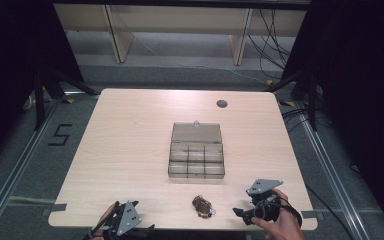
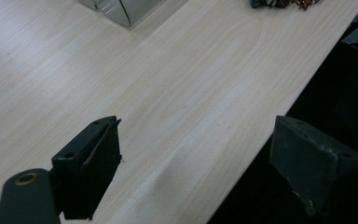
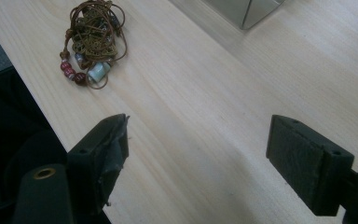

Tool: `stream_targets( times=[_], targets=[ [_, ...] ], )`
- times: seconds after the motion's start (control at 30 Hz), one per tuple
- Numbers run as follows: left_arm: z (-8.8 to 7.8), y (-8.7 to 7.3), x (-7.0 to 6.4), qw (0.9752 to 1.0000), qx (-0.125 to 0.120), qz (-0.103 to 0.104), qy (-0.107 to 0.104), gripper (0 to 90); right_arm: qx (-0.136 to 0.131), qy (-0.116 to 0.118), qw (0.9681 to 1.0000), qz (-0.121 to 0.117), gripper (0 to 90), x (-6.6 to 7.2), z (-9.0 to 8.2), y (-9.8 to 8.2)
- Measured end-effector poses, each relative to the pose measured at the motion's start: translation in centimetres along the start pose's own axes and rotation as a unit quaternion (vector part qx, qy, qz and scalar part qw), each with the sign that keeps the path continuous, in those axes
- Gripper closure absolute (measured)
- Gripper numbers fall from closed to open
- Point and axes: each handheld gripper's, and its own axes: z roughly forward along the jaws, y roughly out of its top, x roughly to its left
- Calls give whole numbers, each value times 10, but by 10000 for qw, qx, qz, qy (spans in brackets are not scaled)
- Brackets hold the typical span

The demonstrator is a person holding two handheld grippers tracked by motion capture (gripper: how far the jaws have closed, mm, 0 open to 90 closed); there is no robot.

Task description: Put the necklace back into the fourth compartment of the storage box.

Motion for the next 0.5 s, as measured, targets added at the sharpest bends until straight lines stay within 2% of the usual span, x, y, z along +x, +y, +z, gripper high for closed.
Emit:
stream_targets(
  times=[0.1,0.2,0.23,0.27,0.33,0.5],
  targets=[
    [0,0,-1,10000,-25,-9,-23,156,138,10,9999,-5,214,3,-1,2],
    [0,0,-1,10000,-34,-14,-15,156,40,75,9999,-97,214,3,2,2],
    [0,0,-1,10000,-35,-23,-17,156,64,9,9999,-79,214,4,2,2],
    [0,0,-1,10000,-32,-21,-16,156,106,107,9998,-91,215,5,1,3],
    [0,0,0,10000,-31,-21,-10,156,152,37,9998,-88,215,7,0,4],
    [-1,0,0,10000,-11,9,1,156,324,39,9990,-290,216,12,-2,10]
  ],
)
